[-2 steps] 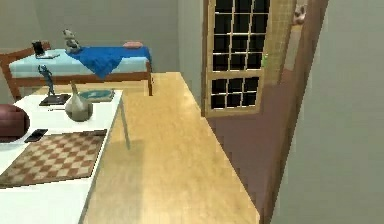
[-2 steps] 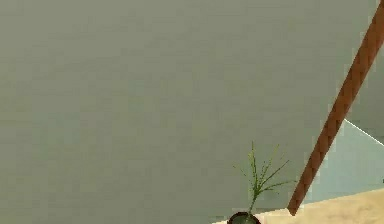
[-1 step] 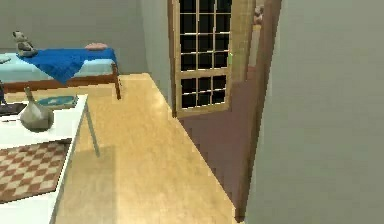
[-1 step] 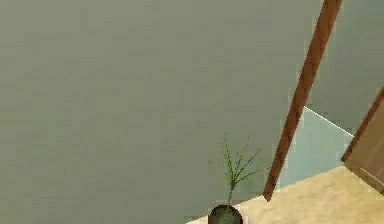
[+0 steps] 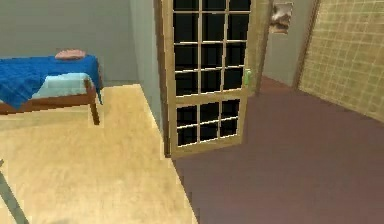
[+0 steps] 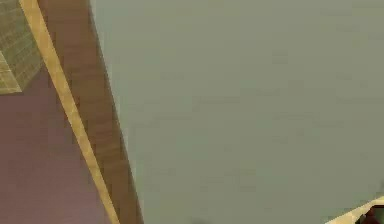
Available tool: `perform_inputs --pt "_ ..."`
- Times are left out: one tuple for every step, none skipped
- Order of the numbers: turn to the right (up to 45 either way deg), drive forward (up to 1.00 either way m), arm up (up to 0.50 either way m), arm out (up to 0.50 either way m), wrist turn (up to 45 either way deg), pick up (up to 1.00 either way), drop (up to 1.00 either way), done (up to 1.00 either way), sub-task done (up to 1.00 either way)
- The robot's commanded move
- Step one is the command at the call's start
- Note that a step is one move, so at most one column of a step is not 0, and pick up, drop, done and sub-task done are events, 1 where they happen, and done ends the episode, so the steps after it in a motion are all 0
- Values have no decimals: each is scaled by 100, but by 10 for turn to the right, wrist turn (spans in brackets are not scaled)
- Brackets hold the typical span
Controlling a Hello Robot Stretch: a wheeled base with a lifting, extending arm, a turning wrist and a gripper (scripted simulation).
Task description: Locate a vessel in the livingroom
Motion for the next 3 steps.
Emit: perform_inputs --pt "0 25 0 0 0 0 0 0 0" --pt "360 0 0 0 0 0 0 0 0" --pt "0 100 0 0 0 0 0 0 0"
